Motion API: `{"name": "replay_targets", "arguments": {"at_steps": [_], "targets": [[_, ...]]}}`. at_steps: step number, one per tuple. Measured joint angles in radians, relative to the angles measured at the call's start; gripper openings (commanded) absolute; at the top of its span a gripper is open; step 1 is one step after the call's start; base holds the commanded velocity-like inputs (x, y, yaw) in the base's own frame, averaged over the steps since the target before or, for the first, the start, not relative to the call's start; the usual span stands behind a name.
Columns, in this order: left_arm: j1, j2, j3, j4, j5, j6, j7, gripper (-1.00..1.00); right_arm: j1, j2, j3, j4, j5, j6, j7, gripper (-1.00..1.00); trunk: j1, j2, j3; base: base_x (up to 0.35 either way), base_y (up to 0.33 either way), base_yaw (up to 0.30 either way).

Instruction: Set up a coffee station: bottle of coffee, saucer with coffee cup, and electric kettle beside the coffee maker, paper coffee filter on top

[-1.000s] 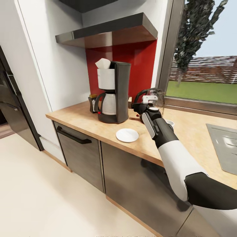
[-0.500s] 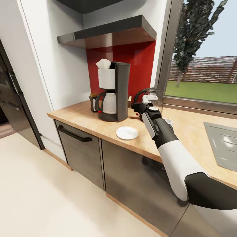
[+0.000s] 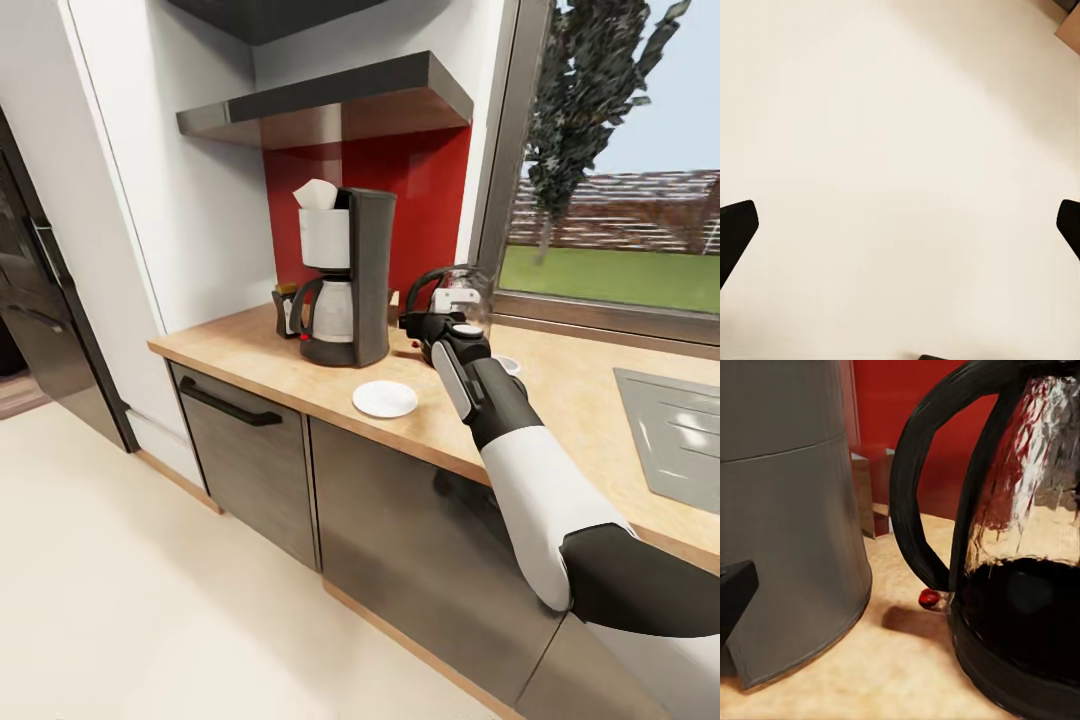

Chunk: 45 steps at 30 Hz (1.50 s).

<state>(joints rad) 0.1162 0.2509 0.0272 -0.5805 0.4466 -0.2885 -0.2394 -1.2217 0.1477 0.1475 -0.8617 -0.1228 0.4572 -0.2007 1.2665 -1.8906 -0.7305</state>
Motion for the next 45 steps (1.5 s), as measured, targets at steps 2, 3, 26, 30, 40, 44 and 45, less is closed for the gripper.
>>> {"name": "replay_targets", "arguments": {"at_steps": [2,3,26,30,40,44,45], "targets": [[0.0,0.0,0.005,0.0,0.0,0.0,0.0,1.0,0.0,0.0,0.0,-0.001,0.0,0.001,0.0,1.0,0.0,0.0,0.0,-0.118,-0.037,0.0],[0.0,0.0,0.012,0.0,0.0,0.0,0.0,1.0,0.0,0.0,0.001,-0.002,0.0,0.001,0.0,1.0,0.0,0.0,0.0,-0.188,-0.065,0.0],[0.0,0.0,0.044,0.0,0.0,0.0,-0.002,1.0,0.0,0.002,0.034,-0.039,-0.005,0.01,0.001,1.0,0.0,0.0,0.0,-0.124,-0.02,0.0],[0.0,0.0,0.044,0.001,0.0,0.001,-0.002,1.0,0.0,0.001,0.039,-0.068,-0.006,0.053,-0.001,1.0,0.0,0.0,0.0,-0.003,0.0,0.0],[0.0,-0.001,0.044,0.001,0.0,0.001,-0.002,1.0,0.0,-0.008,0.031,-0.305,0.004,0.371,-0.01,1.0,0.0,0.0,0.0,0.0,0.0,0.0],[0.0,0.001,0.044,0.003,0.0,0.001,-0.002,1.0,-0.01,-0.072,0.028,-0.375,0.034,0.516,-0.012,1.0,0.0,0.0,0.0,0.0,0.0,0.0],[0.0,0.001,0.044,0.003,0.0,0.001,-0.002,1.0,-0.016,-0.084,0.028,-0.381,0.038,0.527,-0.012,1.0,0.0,0.0,0.0,0.0,0.0,0.0]]}}
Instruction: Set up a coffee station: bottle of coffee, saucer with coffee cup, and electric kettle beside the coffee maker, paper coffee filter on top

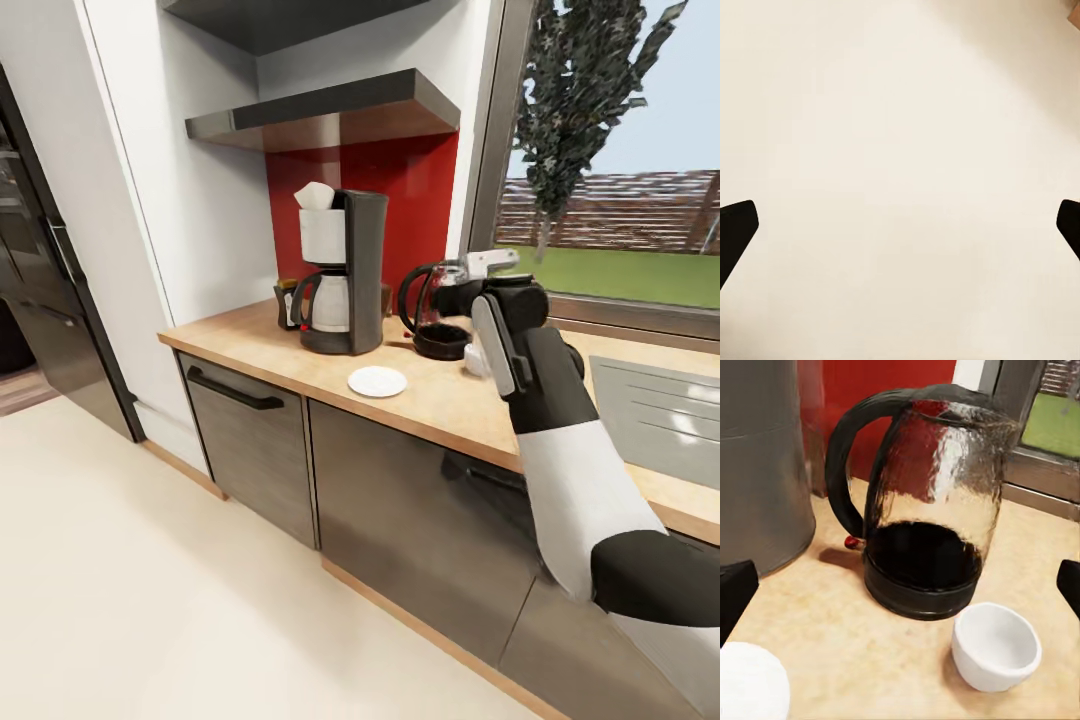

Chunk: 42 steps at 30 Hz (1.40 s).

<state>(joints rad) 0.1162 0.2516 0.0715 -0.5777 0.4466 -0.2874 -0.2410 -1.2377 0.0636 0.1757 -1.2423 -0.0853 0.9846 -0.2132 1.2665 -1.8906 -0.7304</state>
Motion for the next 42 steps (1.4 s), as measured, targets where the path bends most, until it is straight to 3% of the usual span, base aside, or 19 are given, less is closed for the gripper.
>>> {"name": "replay_targets", "arguments": {"at_steps": [1,4,6,10,12,14,16,21,28,42], "targets": [[0.0,0.0,0.0,0.0,0.0,0.0,0.0,1.0,-0.005,-0.018,0.0,-0.003,0.003,0.007,0.0,1.0,0.0,0.0,0.0,0.0,0.0,0.0],[0.0,0.0,0.0,0.0,0.0,0.0,0.0,1.0,-0.013,-0.105,-0.002,-0.005,0.004,0.018,0.002,1.0,0.0,0.0,0.0,0.0,0.0,0.0],[0.0,0.0,0.0,0.0,0.0,0.0,0.0,1.0,-0.015,-0.129,-0.002,-0.006,0.001,0.019,0.003,1.0,0.0,0.0,0.0,0.0,0.0,0.0],[0.0,0.0,0.001,0.0,0.0,0.0,0.0,1.0,-0.044,-0.217,-0.002,0.012,0.003,0.024,0.005,1.0,0.0,0.0,0.0,0.0,0.0,0.0],[0.0,0.0,0.0,0.0,0.0,0.0,0.0,1.0,-0.063,-0.239,-0.002,0.033,-0.001,0.025,0.005,1.0,0.0,0.0,0.0,0.0,0.0,0.0],[0.0,0.0,0.0,0.0,0.0,0.0,0.0,1.0,-0.126,-0.285,-0.003,0.142,-0.001,0.026,0.015,1.0,0.0,0.0,0.0,0.0,0.0,0.0],[0.0,0.0,0.001,0.0,0.0,0.0,0.0,1.0,-0.177,-0.306,-0.003,0.274,-0.008,0.026,0.067,1.0,0.0,0.0,0.0,0.0,0.0,0.0],[0.0,0.0,0.0,0.0,0.0,0.0,0.0,1.0,-0.247,-0.333,-0.002,0.447,-0.009,0.026,0.173,1.0,0.0,0.0,0.0,0.0,0.0,0.0],[0.0,0.0,0.001,0.0,0.0,0.0,0.0,1.0,-0.326,-0.338,0.004,0.647,-0.01,0.026,0.23,1.0,0.0,0.0,0.0,0.001,0.0,0.0],[0.0,0.0,0.001,0.0,0.0,0.0,0.0,1.0,-0.341,-0.337,0.009,0.736,-0.009,0.026,0.261,1.0,0.0,0.0,0.0,0.08,0.0,0.0]]}}
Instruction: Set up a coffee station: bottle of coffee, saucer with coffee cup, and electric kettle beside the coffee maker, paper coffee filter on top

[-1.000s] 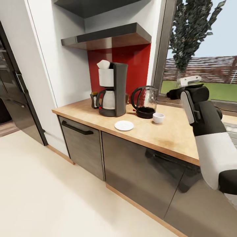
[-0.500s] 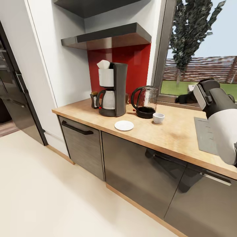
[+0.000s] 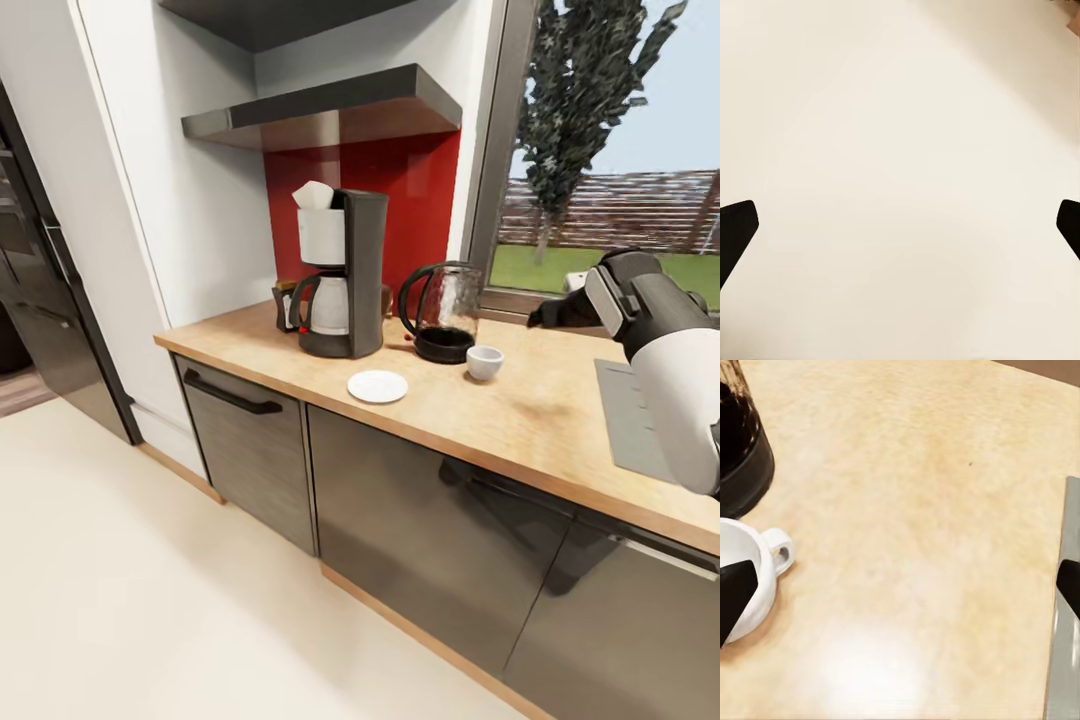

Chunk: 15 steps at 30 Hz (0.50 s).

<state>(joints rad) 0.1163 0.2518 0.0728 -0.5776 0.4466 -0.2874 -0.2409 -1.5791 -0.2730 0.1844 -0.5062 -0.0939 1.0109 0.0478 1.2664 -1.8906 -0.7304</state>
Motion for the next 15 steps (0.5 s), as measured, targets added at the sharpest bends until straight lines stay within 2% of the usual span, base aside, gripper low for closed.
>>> {"name": "replay_targets", "arguments": {"at_steps": [7,15], "targets": [[0.0,0.0,0.0,0.0,0.0,0.0,0.0,1.0,0.0,0.0,0.049,0.01,-0.001,0.0,0.002,1.0,0.0,0.0,0.0,0.034,0.003,0.0],[0.0,0.0,0.0,0.0,0.0,0.0,0.0,1.0,0.0,-0.002,0.059,0.012,-0.001,0.0,0.002,1.0,0.0,0.0,0.0,0.101,0.052,0.0]]}}
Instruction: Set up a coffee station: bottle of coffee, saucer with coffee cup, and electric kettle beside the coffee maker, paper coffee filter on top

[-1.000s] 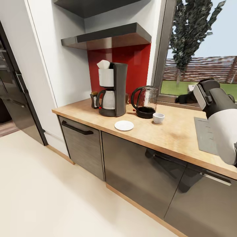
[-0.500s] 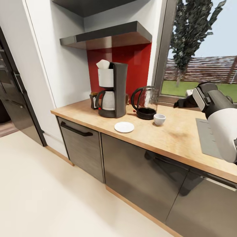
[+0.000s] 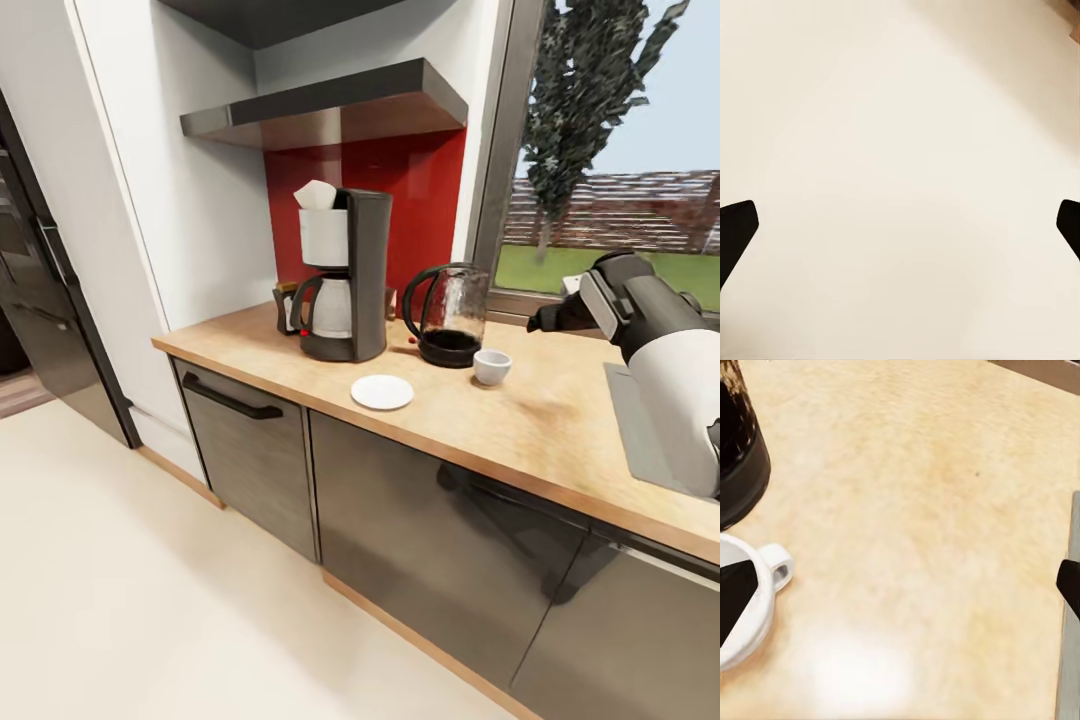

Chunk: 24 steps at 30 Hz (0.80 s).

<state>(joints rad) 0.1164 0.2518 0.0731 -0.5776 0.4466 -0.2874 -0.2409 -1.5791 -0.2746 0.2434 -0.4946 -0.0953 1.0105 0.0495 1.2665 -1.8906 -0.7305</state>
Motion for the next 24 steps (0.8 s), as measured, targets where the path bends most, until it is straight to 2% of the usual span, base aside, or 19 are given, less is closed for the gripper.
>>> {"name": "replay_targets", "arguments": {"at_steps": [7,11,17,24], "targets": [[0.0,0.0,0.0,0.0,0.0,0.0,0.0,1.0,0.002,0.004,0.001,0.0,0.0,0.0,0.0,1.0,0.0,0.0,0.0,0.007,0.06,0.0],[0.0,0.0,0.0,0.0,0.0,0.0,0.0,1.0,0.003,0.005,0.001,0.039,-0.001,-0.001,0.0,1.0,0.0,0.0,0.0,0.0,0.014,0.0],[0.0,0.0,0.0,0.0,0.0,0.0,0.0,1.0,0.009,0.024,-0.001,0.068,-0.002,-0.003,0.001,1.0,0.0,0.0,0.0,0.0,0.002,0.0],[0.0,0.0,0.0,0.0,0.0,0.0,0.0,1.0,0.011,0.03,0.0,0.093,-0.002,-0.004,0.002,1.0,0.0,0.0,0.0,0.012,0.029,0.0]]}}
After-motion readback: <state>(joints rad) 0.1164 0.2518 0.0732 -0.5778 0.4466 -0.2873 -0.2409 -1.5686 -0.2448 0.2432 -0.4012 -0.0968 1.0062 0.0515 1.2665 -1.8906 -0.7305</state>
